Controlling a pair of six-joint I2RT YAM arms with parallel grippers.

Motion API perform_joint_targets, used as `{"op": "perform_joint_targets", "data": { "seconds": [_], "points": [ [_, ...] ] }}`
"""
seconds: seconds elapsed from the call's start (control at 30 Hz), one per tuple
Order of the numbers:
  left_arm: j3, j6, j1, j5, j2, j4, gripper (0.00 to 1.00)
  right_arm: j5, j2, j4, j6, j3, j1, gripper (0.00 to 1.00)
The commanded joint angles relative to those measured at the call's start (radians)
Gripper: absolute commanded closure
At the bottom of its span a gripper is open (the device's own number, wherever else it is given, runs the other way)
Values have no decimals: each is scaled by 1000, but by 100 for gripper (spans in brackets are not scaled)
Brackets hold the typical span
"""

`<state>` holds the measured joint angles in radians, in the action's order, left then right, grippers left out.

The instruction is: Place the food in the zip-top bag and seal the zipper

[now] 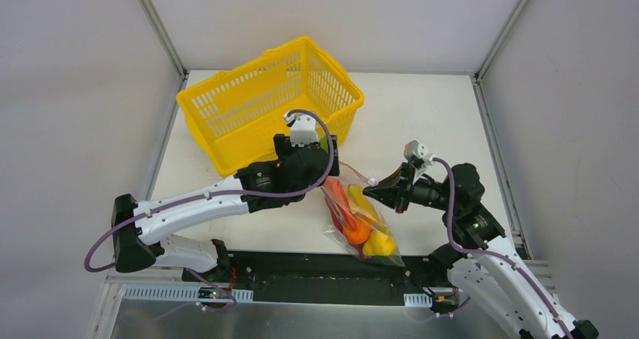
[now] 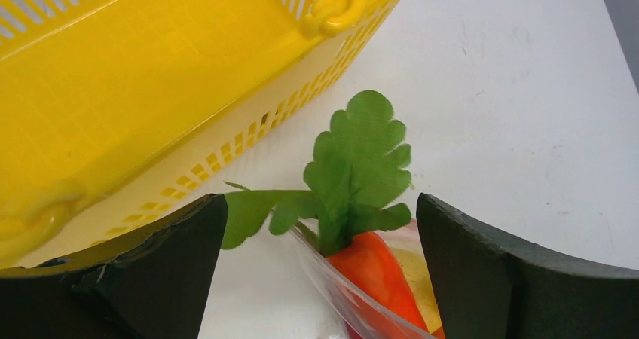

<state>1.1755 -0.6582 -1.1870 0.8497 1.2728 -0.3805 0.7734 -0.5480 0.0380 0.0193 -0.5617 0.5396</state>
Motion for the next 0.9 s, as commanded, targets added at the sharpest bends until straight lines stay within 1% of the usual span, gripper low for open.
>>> {"op": "perform_joint_targets", "data": {
  "seconds": [0.0,0.07,0.13,0.23,0.33,0.43,0.57,0.6,0.7,0.8,0.87],
  "points": [
    [-43,101,73,-153,-36,81,2,40,17,15,9,-40,4,100],
    [-37,104,95,-176,-23,76,5,44,13,16,5,-41,4,100],
    [-35,95,118,-181,-12,60,5,49,11,14,3,-42,5,100],
    [-67,96,149,-260,-14,116,11,48,9,10,5,-43,5,100],
    [-91,121,163,-326,-11,173,26,44,8,10,5,-41,5,100],
    [-89,147,167,-388,-2,171,40,39,9,4,8,-43,5,100],
    [-133,140,167,-407,-35,183,62,32,9,0,8,-46,6,100],
    [-149,140,167,-420,-53,204,71,30,9,-1,10,-45,6,100],
    [-176,149,166,-467,-79,221,87,22,8,-2,10,-41,5,100],
    [-180,159,167,-520,-83,213,99,14,9,-4,13,-42,5,100],
    [-189,151,166,-564,-81,220,100,14,11,-4,11,-43,6,100]
  ]
}}
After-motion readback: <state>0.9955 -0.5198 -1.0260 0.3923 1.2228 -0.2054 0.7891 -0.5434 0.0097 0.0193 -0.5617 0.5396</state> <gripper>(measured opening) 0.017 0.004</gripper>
